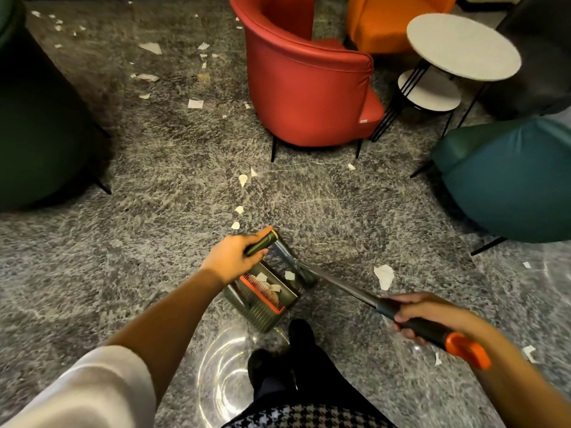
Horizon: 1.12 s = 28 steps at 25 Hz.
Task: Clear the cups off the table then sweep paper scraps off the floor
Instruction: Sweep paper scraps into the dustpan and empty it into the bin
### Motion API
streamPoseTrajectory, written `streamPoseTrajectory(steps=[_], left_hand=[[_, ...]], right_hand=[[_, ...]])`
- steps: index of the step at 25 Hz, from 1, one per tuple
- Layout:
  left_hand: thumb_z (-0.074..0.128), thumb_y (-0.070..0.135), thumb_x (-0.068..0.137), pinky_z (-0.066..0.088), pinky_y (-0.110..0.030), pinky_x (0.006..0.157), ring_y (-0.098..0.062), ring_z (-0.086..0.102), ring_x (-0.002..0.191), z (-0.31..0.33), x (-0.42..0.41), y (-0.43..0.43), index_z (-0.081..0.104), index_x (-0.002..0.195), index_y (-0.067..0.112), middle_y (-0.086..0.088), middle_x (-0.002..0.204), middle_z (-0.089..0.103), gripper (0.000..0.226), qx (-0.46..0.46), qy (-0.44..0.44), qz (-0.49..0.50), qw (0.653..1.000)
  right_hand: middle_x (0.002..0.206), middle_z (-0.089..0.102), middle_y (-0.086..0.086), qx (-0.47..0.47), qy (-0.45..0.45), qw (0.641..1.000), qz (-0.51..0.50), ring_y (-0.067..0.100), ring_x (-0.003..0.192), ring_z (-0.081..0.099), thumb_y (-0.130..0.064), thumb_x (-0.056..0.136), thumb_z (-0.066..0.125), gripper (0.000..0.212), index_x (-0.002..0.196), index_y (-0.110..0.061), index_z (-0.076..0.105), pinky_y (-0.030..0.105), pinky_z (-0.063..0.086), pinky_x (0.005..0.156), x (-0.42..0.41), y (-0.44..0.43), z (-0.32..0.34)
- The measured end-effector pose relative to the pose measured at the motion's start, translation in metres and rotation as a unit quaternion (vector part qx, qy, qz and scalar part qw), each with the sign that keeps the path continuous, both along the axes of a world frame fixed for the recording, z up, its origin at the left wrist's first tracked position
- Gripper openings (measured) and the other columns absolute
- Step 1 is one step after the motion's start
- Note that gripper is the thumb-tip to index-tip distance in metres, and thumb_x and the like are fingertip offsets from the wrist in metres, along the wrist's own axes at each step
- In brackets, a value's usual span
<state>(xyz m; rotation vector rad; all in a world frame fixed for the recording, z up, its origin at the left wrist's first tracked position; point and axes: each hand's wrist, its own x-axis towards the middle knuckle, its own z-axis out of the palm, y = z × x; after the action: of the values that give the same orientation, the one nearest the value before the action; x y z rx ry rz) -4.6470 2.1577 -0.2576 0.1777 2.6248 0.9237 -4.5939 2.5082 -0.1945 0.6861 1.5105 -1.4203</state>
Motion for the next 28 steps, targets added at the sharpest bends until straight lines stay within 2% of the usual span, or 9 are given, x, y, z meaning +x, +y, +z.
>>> streamPoseTrajectory(steps=[2,6,8,12,16,19,22,26,28], left_hand=[[0.057,0.03,0.093,0.043,-0.009,0.046,0.002,0.054,0.055,0.0,0.001,0.0,0.051,0.134,0.019,0.006,0.086,0.063,0.042,-0.004,0.002,0.001,1.0],[0.058,0.031,0.093,0.053,-0.018,0.058,-0.003,0.06,0.061,-0.001,0.002,0.001,0.055,0.13,0.018,0.005,0.088,0.065,0.04,-0.006,0.012,0.005,1.0],[0.059,0.03,0.092,0.057,-0.025,0.065,-0.008,0.063,0.068,-0.001,0.0,0.001,0.055,0.13,0.018,0.002,0.094,0.066,0.04,0.0,0.011,0.014,1.0],[0.06,0.03,0.091,0.057,-0.026,0.068,-0.006,0.063,0.07,-0.002,0.0,0.0,0.053,0.132,0.02,0.004,0.095,0.065,0.042,0.004,0.013,0.016,1.0],[0.061,0.03,0.091,0.058,-0.034,0.07,-0.011,0.066,0.071,-0.003,-0.001,0.001,0.052,0.134,0.025,0.001,0.095,0.069,0.044,0.018,0.023,0.017,0.999],[0.062,0.03,0.09,0.056,-0.026,0.065,-0.008,0.064,0.067,-0.005,-0.002,-0.002,0.056,0.13,0.023,0.004,0.089,0.068,0.041,0.021,0.026,0.021,0.999],[0.063,0.03,0.089,0.053,-0.02,0.063,-0.004,0.062,0.067,-0.007,-0.001,-0.003,0.059,0.126,0.02,0.003,0.089,0.067,0.039,0.019,0.026,0.021,0.999],[0.061,0.033,0.09,0.056,-0.027,0.067,-0.009,0.064,0.07,-0.006,-0.001,-0.002,0.058,0.127,0.019,0.0,0.095,0.069,0.039,-0.002,0.031,0.016,0.999],[0.059,0.033,0.091,0.056,-0.027,0.063,-0.009,0.064,0.067,-0.005,0.0,-0.003,0.057,0.128,0.019,0.001,0.09,0.067,0.04,-0.01,0.029,0.009,0.999]], right_hand=[[0.061,0.059,0.018,0.021,0.007,1.0,0.011,0.017,0.04,0.054,0.015,0.088,0.043,0.044,0.123,-0.01,0.046,0.021,0.042,0.034,0.005,-0.004,-0.013],[0.06,0.054,0.019,0.096,-0.007,0.991,0.097,0.023,0.047,0.051,0.014,0.085,0.045,0.041,0.126,0.017,0.042,0.022,0.042,0.038,0.021,-0.017,-0.049],[0.059,0.049,0.015,0.132,-0.035,0.981,0.138,0.023,0.047,0.047,0.013,0.086,0.044,0.041,0.127,0.011,0.044,0.023,0.04,0.04,0.029,-0.02,-0.064],[0.071,0.045,0.007,0.127,-0.05,0.963,0.233,0.015,0.051,0.046,0.008,0.09,0.051,0.024,0.109,-0.007,0.049,0.026,0.04,0.05,0.048,-0.018,-0.077],[0.069,0.049,0.01,0.09,-0.069,0.977,0.18,0.015,0.045,0.048,0.012,0.087,0.052,0.052,0.135,-0.007,0.041,0.026,0.04,0.046,0.06,-0.012,-0.082],[0.073,0.055,0.01,0.084,-0.049,0.98,0.173,0.012,0.039,0.05,0.014,0.085,0.053,0.07,0.146,-0.011,0.029,0.022,0.041,0.04,0.056,-0.006,-0.075],[0.064,0.059,0.009,0.068,-0.038,0.984,0.158,0.011,0.039,0.049,0.014,0.082,0.054,0.072,0.145,-0.011,0.034,0.021,0.041,0.038,0.05,0.011,-0.06],[0.058,0.06,0.009,0.039,-0.036,0.991,0.123,0.014,0.041,0.05,0.014,0.081,0.057,0.07,0.143,-0.011,0.036,0.023,0.041,0.039,0.042,0.024,-0.041],[0.057,0.059,0.011,0.036,-0.027,0.991,0.125,0.016,0.042,0.049,0.014,0.081,0.058,0.073,0.145,-0.012,0.032,0.024,0.042,0.04,0.037,0.019,-0.036]])
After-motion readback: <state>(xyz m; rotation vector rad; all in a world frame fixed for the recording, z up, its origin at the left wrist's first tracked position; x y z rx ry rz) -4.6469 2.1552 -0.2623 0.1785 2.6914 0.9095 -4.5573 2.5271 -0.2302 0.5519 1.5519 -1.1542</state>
